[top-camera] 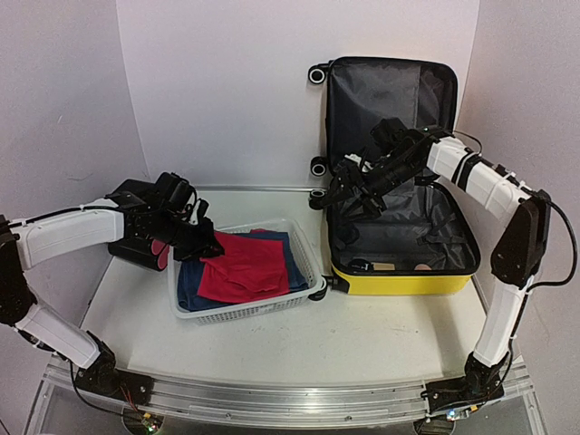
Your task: Open, take out, and arrange the luggage
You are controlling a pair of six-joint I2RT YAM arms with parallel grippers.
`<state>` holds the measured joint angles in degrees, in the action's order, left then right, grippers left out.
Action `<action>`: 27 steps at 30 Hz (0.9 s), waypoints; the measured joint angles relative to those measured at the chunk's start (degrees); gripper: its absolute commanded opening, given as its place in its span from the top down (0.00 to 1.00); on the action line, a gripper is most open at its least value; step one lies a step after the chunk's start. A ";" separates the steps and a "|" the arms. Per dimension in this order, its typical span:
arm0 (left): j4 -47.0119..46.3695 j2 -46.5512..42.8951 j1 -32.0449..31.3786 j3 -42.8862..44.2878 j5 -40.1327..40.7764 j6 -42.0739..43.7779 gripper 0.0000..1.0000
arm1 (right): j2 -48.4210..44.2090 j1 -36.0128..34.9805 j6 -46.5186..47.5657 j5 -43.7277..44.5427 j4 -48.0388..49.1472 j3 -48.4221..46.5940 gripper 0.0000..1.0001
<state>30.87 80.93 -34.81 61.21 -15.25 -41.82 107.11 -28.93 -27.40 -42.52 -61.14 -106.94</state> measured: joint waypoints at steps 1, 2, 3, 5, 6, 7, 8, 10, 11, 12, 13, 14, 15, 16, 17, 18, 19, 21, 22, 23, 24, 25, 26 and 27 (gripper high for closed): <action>0.07 -0.68 0.00 -0.66 0.87 0.96 1.00 | 0.31 0.00 0.04 -0.02 -0.28 -0.28 0.29; 0.11 -1.27 0.00 -1.20 1.55 1.51 1.00 | 0.59 0.00 0.13 0.00 -0.37 -0.50 0.29; 0.11 -2.05 0.00 -1.92 2.14 1.99 1.00 | 0.96 0.00 0.20 0.00 -0.44 -0.68 0.29; 0.13 -3.54 0.00 -3.41 3.52 2.86 1.00 | 1.44 0.00 0.35 0.00 -0.61 -0.70 0.29; 0.13 -4.13 0.00 -4.07 4.26 3.04 1.00 | 1.70 0.00 0.39 0.00 -0.81 -0.70 0.29; 0.11 -4.50 0.00 -4.55 4.85 3.15 1.00 | 1.99 0.00 0.42 0.02 -1.03 -0.74 0.29; 0.09 -4.81 0.00 -5.14 5.42 3.30 1.00 | 2.25 0.00 0.48 0.07 -1.36 -0.92 0.29; 0.07 -5.14 0.00 -6.16 6.45 3.45 0.91 | 2.62 0.00 0.59 0.20 -1.53 -1.22 0.29; 0.07 -5.16 0.00 -6.45 6.64 3.48 0.84 | 2.69 0.00 0.61 0.22 -1.62 -1.25 0.29; 0.04 -5.16 0.00 -6.78 6.95 3.48 0.78 | 2.71 0.00 0.63 0.33 -1.92 -1.49 0.29; 0.02 -5.16 0.00 -7.08 7.30 3.65 0.72 | 2.71 0.00 0.70 0.39 -2.01 -1.73 0.29; 0.09 -5.16 0.00 -7.32 7.87 3.61 0.61 | 2.71 0.00 0.76 0.44 -2.05 -1.90 0.29; 0.17 -5.18 0.00 -7.52 8.44 3.34 0.55 | 2.71 0.00 0.83 0.59 -2.12 -2.10 0.29; 0.24 -5.35 0.00 -7.74 9.33 3.10 0.53 | 2.71 0.02 0.96 0.83 -2.14 -2.27 0.29; 0.61 -5.62 0.02 -7.85 10.14 3.10 0.49 | 2.71 0.13 1.14 1.27 -2.27 -2.36 0.29; 1.73 -6.34 0.00 -7.87 11.67 2.43 0.43 | 2.71 0.39 1.31 1.79 -2.49 -2.43 0.29; 2.49 -7.15 0.00 -7.87 12.79 2.58 0.40 | 2.69 0.52 1.49 2.38 -2.67 -2.43 0.29; 5.22 -9.77 0.00 -7.74 15.58 2.69 0.36 | 2.43 1.40 2.10 4.52 -3.19 -2.32 0.28; 7.02 -11.28 0.00 -7.32 16.90 2.78 0.33 | 1.95 2.27 2.51 5.88 -3.41 -1.90 0.28; 9.05 -12.76 0.00 -6.56 18.16 2.97 0.31 | 1.11 3.48 3.08 7.52 -3.85 -1.27 0.27; 10.97 -13.88 0.00 -5.44 19.12 3.15 0.28 | 0.02 4.98 3.76 9.29 -4.55 -0.52 0.26; 13.11 -15.04 0.00 -3.61 20.33 3.45 0.25 | -1.33 6.75 4.52 11.23 -5.29 0.22 0.26; 14.86 -15.96 0.00 -1.44 21.44 3.87 0.23 | -2.67 8.37 5.18 12.90 -5.88 0.83 0.24; 16.48 -16.70 0.00 1.09 22.32 4.31 0.20 | -4.46 10.56 6.10 15.04 -6.62 1.70 0.22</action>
<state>47.35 64.23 -34.81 62.30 7.07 -37.52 102.65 -18.37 -21.30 -27.49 -67.77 -105.23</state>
